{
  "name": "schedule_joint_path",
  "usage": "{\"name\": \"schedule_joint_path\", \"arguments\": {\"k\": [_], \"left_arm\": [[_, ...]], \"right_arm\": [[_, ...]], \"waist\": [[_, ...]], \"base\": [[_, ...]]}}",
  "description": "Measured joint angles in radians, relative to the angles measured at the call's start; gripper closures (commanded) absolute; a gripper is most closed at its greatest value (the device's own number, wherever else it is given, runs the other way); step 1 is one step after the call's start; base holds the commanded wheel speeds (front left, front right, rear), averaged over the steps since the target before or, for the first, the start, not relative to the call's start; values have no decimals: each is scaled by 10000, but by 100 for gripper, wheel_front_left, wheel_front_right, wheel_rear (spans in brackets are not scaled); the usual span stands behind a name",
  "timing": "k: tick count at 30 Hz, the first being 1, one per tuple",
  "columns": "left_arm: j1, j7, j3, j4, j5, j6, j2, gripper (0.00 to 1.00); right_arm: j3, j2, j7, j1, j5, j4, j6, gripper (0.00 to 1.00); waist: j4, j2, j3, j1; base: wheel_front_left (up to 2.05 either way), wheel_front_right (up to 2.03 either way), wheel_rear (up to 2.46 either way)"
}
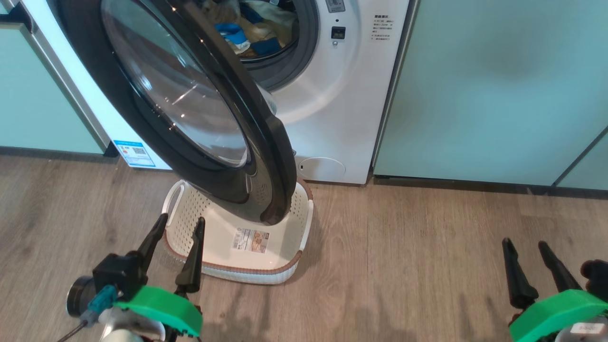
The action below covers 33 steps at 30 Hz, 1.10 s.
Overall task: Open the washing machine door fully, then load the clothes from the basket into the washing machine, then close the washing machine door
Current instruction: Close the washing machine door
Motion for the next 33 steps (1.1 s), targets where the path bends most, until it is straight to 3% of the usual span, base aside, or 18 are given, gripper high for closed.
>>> {"name": "schedule_joint_path", "arguments": {"k": [11, 27, 29, 30, 33], "left_arm": [[-1, -2, -61, -12, 2, 88, -8, 0], [-3, -44, -242, -13, 92, 261, -8, 0], [-3, -44, -245, -13, 92, 265, -8, 0], [-3, -44, -247, -13, 92, 276, -8, 0], [-3, -46, -265, -15, 92, 343, -8, 0]], "right_arm": [[84, 4, -1402, -64, -564, -568, 0, 0], [10, 0, -1864, -73, -1122, -545, 0, 0], [12, 0, -1864, -73, -1145, -545, 0, 72], [13, 0, -1862, -72, -1139, -543, 0, 100], [15, 0, -1860, -72, -1139, -533, 0, 100]], "waist": [[-44, 0, 79, 0], [-42, 0, 74, 0], [-35, 0, 74, 0], [-29, 0, 76, 0], [0, 0, 85, 0]], "base": [[0, 0, 0], [0, 0, 0], [0, 0, 0], [0, 0, 0], [0, 0, 0]]}}
